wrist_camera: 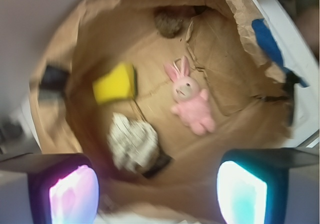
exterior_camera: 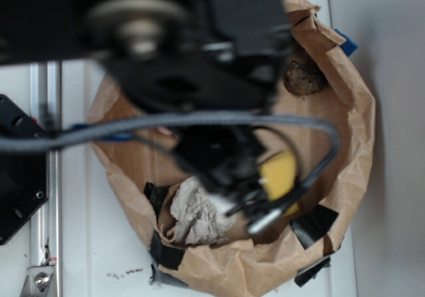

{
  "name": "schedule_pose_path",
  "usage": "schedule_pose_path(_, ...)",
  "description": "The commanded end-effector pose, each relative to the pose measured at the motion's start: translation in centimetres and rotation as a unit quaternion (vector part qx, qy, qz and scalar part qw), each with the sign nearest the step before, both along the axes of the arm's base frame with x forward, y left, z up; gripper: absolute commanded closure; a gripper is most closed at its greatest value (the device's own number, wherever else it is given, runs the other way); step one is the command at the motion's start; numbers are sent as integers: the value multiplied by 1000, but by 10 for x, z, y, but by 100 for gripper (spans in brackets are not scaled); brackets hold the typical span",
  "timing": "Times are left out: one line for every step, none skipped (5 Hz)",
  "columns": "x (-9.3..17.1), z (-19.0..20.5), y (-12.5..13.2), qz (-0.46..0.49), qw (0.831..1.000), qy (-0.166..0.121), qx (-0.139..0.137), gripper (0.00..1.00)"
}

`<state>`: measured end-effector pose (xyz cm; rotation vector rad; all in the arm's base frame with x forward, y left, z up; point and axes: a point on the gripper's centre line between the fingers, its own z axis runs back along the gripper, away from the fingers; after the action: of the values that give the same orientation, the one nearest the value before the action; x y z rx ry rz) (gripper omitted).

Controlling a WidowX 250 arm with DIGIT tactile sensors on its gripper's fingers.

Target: Grab the white paper.

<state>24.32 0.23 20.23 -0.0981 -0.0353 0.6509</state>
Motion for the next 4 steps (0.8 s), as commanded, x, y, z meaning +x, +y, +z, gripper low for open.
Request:
schedule_pose_path(1, 15, 12, 19, 999, -28, 1, 0)
schedule_pose_path(1, 15, 12, 19, 999, -28, 1, 0)
schedule_pose_path(1, 15, 12, 19, 999, -28, 1, 0)
schedule_pose_path(-6, -31, -1, 7, 1000, 15, 16, 0)
